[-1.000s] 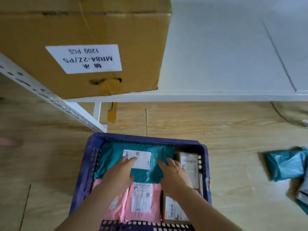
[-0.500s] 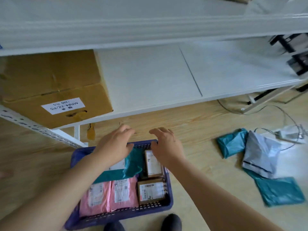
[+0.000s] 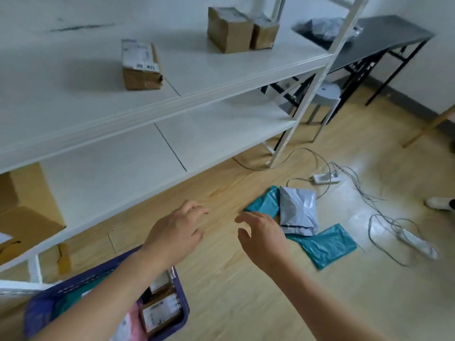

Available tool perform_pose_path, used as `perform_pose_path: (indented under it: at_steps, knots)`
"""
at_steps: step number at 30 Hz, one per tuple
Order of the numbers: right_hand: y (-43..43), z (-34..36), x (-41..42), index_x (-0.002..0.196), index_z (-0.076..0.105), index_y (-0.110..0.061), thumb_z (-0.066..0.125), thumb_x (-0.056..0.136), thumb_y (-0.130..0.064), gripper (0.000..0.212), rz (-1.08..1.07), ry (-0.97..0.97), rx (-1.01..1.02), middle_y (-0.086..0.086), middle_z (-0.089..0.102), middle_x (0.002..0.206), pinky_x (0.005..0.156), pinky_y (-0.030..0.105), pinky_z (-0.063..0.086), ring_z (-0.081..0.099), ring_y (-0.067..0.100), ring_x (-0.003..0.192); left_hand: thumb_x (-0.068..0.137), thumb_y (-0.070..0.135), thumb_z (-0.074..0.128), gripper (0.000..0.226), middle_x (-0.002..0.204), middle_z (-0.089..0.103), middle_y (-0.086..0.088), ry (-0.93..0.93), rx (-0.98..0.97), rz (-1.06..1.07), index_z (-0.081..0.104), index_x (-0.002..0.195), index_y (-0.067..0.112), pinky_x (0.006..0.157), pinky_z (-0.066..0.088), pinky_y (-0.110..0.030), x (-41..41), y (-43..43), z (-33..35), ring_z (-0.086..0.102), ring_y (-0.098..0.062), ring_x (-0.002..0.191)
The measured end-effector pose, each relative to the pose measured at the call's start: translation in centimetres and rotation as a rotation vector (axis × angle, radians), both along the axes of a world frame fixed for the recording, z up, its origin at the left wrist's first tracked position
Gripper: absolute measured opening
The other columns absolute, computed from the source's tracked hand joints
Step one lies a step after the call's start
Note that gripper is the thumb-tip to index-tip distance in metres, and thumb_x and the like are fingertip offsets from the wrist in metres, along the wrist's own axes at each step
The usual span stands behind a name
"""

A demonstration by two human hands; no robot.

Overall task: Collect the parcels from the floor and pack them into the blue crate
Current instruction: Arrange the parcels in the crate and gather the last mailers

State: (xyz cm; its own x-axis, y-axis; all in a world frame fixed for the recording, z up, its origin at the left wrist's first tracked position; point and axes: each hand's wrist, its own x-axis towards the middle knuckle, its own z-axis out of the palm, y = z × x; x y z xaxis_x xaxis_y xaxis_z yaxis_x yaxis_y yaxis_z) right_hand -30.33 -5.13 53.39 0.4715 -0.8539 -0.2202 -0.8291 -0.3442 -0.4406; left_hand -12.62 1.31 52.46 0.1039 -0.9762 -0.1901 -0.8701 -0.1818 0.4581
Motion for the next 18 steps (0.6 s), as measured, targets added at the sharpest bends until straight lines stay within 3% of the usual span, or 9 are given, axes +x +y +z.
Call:
perform_pose_path:
  at_steps: [6,18]
  knots:
    - [-3.4,2.4,-11.0,0.122,0.057,-0.028,0.047,0.093,-0.024,0.032,-0.139,-0.007,-0.007,-0.010,0.057,0.125,0.089,0.022,0.036,0.047,0.012,0.117,0.094,0.033,0.044,0.043,0.138,0.034,0.017,0.008,0.012,-0.117,0.038,0.137,0.035,0.087,0.046,-0.026,-11.0,-6.7,2.4,0.048,-0.008,0.117]
    - [-12.7,2.0,-27.7,0.118,0.061,-0.032,0.048,0.090,-0.023,0.032,-0.373,0.044,0.021,-0.007,0.060,0.122,0.088,0.027,0.041,0.050,0.015,0.118,0.093,0.032,0.049,0.044,0.136,0.040,0.011,0.017,0.055,-0.293,0.041,0.136,0.031,0.087,0.046,-0.030,-27.9,-20.0,1.7,0.052,-0.015,0.116]
